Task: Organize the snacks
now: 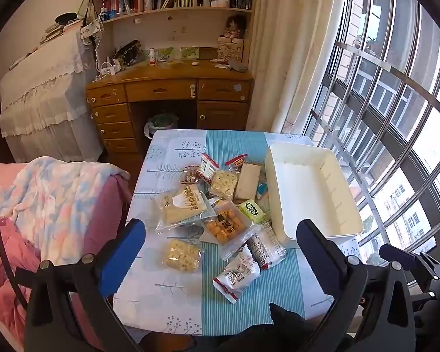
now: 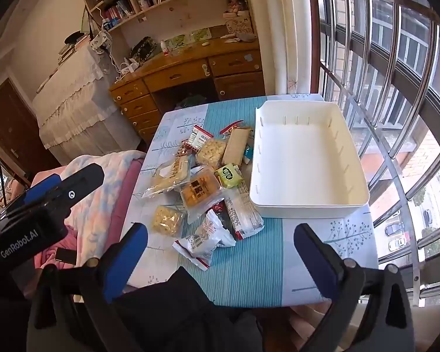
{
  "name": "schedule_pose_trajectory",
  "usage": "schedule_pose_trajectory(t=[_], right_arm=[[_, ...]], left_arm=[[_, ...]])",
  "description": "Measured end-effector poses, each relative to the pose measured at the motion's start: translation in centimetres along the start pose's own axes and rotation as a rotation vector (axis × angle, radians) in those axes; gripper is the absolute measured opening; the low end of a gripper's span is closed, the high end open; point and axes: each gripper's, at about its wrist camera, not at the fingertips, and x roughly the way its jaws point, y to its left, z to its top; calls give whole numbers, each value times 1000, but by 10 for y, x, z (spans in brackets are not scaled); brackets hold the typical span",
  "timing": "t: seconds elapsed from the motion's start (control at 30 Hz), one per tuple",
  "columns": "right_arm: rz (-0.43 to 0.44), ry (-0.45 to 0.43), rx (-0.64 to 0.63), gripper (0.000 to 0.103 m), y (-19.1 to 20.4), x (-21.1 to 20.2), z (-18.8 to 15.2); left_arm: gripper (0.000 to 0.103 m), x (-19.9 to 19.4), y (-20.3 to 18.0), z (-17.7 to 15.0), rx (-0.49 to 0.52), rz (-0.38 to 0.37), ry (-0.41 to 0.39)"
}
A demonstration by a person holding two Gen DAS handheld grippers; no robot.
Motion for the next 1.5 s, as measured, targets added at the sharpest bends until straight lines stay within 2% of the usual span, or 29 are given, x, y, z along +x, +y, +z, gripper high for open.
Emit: schedule_pose_trajectory(t=[0.2,0.23,0.7,0.9,1.23,1.37,1.5], right_arm=[[-3,2,3,101,2,4,0],[-4,2,3,101,3,5,-1],[0,4,-3,101,1,3,0],[9,3,-20,100,1,2,0],[29,-19,-52,100,-7,-1,-4],[69,-27,-57,100,-17,-2,-4],[74,-60,-48,100,-29,-5,-3]], left_arm=[[102,-1,8,1,-1,-5,-1],[102,-1,1,0,14,11,-1],[102,0,-4,1,4,7,17],[102,-4,-3,-2,-7,-29,1],[102,-6,-8,-13,-26,41,24],[102,-8,-6,-20,-68,53,29],[102,-7,-4,-27,-111,72,53]])
